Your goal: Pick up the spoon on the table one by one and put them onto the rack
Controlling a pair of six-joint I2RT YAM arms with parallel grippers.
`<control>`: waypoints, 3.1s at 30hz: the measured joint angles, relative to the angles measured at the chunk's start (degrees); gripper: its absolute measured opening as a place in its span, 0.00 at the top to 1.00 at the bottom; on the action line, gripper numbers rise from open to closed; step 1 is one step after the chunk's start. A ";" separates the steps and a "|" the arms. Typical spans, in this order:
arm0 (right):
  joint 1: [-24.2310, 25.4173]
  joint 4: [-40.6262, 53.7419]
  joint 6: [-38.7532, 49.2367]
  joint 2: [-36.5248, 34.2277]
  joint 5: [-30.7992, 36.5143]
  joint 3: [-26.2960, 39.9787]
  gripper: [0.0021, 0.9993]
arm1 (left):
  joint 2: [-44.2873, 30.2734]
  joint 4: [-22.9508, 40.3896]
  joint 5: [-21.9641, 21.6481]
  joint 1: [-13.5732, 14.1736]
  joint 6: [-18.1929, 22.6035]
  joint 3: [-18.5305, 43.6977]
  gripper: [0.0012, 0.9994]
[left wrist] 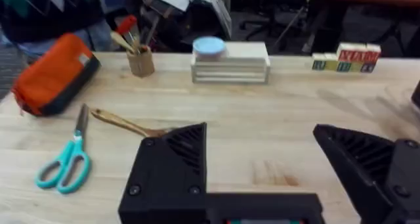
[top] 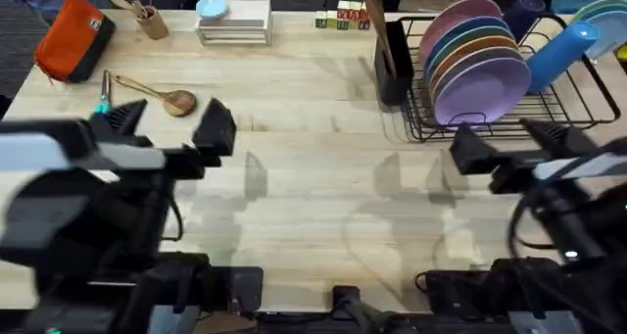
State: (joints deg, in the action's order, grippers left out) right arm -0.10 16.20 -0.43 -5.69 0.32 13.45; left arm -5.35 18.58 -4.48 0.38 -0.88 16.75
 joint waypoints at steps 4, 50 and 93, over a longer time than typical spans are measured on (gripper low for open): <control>0.00 2.61 0.00 -7.91 -0.04 8.91 0.01 | -7.57 2.67 -0.30 0.02 0.00 7.29 0.01; 0.00 15.88 0.00 -51.43 -0.17 48.72 0.01 | -56.85 30.58 5.98 -6.59 18.10 55.63 0.01; 0.00 16.03 0.00 -51.43 -0.17 48.75 0.01 | -75.71 30.10 10.54 -29.24 63.53 55.89 0.01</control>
State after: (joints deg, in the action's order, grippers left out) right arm -0.10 32.23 -0.43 -57.12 0.14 62.19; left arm -81.06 48.69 6.07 -28.86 62.65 72.64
